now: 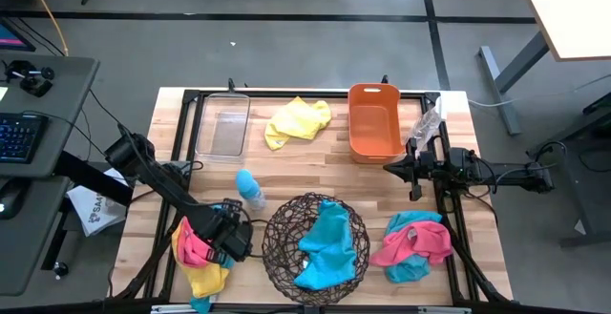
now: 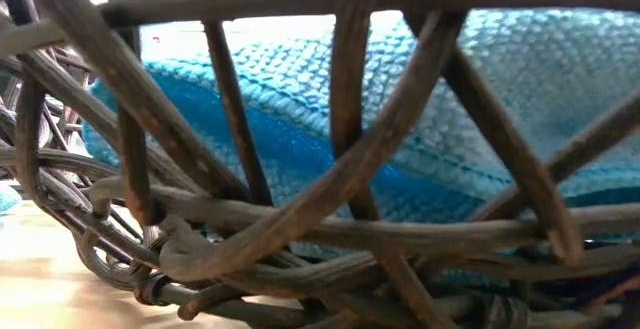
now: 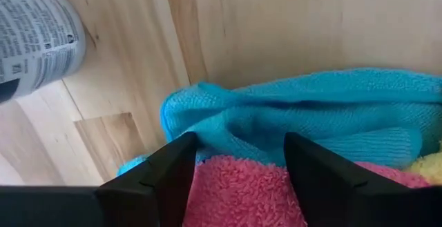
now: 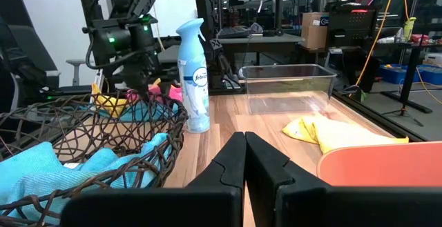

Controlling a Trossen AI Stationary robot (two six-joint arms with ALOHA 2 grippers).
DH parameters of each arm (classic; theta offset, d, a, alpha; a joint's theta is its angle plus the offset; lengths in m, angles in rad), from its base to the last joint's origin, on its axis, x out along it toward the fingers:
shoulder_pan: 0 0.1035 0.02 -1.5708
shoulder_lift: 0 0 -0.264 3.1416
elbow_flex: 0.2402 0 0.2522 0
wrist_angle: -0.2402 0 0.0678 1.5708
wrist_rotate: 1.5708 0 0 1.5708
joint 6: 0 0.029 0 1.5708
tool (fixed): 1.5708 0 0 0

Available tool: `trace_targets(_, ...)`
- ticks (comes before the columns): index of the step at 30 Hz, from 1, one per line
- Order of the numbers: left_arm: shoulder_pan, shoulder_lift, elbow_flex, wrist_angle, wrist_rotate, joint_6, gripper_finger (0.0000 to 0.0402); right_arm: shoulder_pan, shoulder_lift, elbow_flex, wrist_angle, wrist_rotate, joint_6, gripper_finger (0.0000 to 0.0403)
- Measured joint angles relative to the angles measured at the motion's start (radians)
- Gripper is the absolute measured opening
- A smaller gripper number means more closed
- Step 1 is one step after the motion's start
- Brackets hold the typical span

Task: Sort microfiber towel by color & place in baskets
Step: Put the right blue towel into the wooden basket

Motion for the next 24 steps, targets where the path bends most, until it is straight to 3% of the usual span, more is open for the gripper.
trace_targets(3,0.0,0.0,0.0,0.034,-0.007,0.005,0.015,0.0,0.0,0.0,0.0,0.0,0.0,0.0)
trace_targets(8,0.012,0.0,0.002,0.04,0.007,-0.016,0.0016,0.0,0.0,0.0,0.0,0.0,0.0,0.0)
trace_targets(14,0.019,-0.085,0.067,0.039,0.009,-0.066,0.0002,0.0,0.0,0.0,0.0,0.0,0.0,0.0)
trace_targets(24,-0.025,-0.427,0.216,0.017,-0.137,-0.2,0.0001,0.0,0.0,0.0,0.0,0.0,0.0,0.0)
